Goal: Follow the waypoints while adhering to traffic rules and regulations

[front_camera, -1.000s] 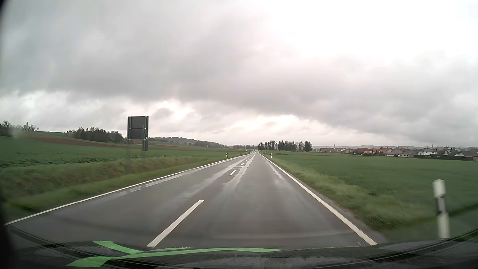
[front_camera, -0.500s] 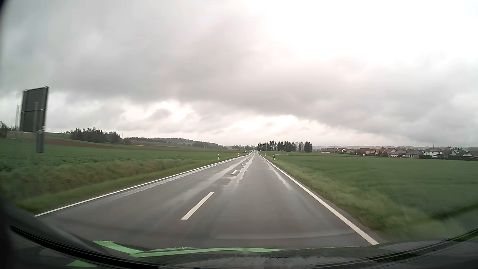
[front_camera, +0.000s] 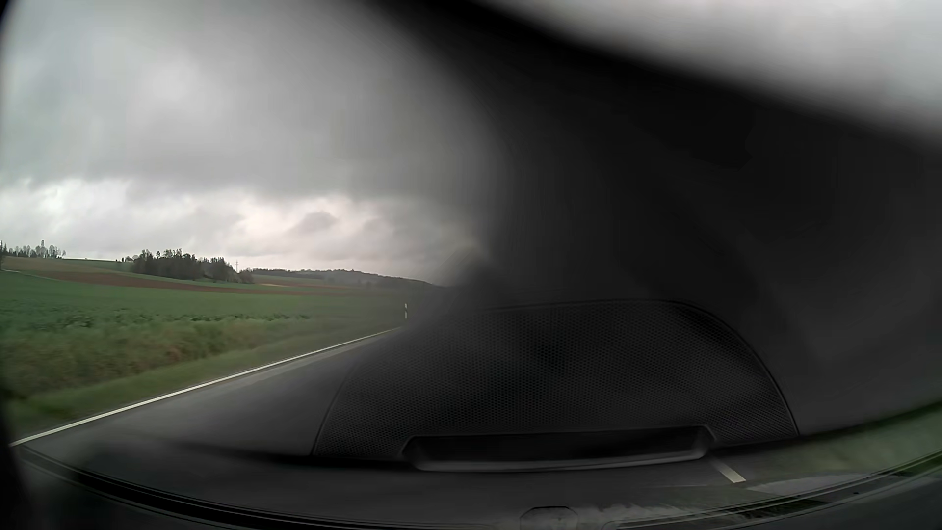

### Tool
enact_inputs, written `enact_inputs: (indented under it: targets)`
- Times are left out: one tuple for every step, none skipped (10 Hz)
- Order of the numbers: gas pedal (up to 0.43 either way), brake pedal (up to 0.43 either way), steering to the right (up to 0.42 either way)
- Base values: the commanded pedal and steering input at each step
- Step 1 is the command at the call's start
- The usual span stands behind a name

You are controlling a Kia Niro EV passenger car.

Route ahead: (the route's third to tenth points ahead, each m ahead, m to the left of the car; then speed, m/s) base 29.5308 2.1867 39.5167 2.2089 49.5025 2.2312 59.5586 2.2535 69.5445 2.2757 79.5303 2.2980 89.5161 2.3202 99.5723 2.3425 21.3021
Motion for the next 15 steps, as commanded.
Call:
enact_inputs:
  targets:
    - [0.079, 0.000, 0.001]
    - [0.079, 0.000, 0.002]
    - [0.067, 0.000, 0.002]
    - [0.067, 0.000, 0.001]
    - [0.059, 0.000, 0.001]
    - [0.067, 0.000, 0.001]
    - [0.079, 0.000, 0.001]
    - [0.098, 0.000, 0.000]
    - [0.098, 0.000, 0.001]
    - [0.098, 0.000, 0.001]
    - [0.098, 0.000, 0.000]
    - [0.087, 0.000, 0.000]
    - [0.079, 0.000, 0.000]
    - [0.067, 0.000, 0.000]
    - [0.059, 0.000, 0.000]
